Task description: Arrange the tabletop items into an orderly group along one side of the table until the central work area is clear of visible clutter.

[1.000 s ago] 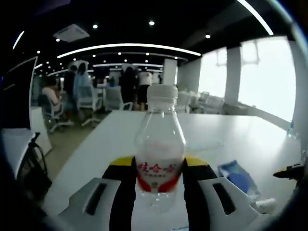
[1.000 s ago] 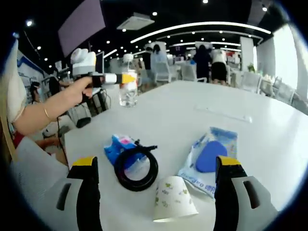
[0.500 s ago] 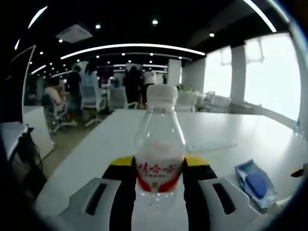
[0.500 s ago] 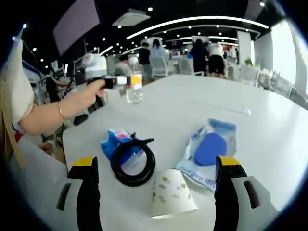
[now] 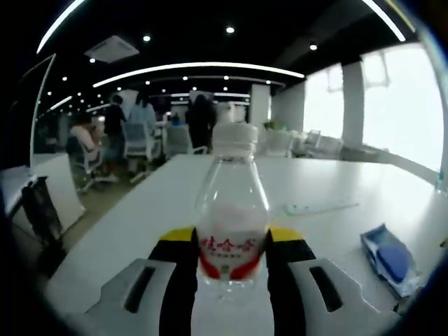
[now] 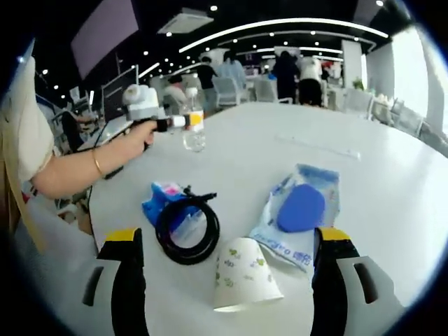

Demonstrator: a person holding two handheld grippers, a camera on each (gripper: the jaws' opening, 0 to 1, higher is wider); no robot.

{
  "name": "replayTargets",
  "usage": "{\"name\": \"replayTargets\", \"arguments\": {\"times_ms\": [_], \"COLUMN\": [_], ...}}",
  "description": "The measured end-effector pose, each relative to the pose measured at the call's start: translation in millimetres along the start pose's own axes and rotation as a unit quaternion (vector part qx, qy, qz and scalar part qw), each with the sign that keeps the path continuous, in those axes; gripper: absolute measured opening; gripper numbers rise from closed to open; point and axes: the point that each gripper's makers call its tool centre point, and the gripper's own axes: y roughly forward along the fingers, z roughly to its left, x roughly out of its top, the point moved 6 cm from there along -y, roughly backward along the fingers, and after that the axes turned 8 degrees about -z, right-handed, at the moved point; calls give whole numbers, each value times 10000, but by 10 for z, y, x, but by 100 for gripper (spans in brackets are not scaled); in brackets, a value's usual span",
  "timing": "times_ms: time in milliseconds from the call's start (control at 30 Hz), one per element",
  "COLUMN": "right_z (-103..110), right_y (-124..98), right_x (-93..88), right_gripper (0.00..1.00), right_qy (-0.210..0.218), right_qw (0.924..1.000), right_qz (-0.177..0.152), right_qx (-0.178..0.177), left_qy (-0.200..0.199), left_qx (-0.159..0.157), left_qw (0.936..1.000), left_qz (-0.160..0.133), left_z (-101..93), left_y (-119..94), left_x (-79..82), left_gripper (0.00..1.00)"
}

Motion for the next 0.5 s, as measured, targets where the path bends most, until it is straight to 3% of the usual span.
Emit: {"name": "replayTargets", "arguments": {"times_ms": [100, 467, 500], "right_z": [8, 22, 33], "right_y": [1, 3, 1], "right_x": [29, 10, 2], "right_gripper": [100, 100, 100], "right_qy": [383, 338, 305], "right_qw": [9990, 9993, 9994], "right_qz": [-193, -137, -106], "right_qx": [124, 123, 145], "left_qy": [-214, -213, -48], "left_qx": [21, -1, 45], "left_qw": [9997, 9998, 9999], "left_qz": [-79, 10, -103], "left_z": [-9, -60, -39], "left_y": [12, -17, 2], "left_x": [-25, -169, -140], "left_gripper": [35, 35, 35]}}
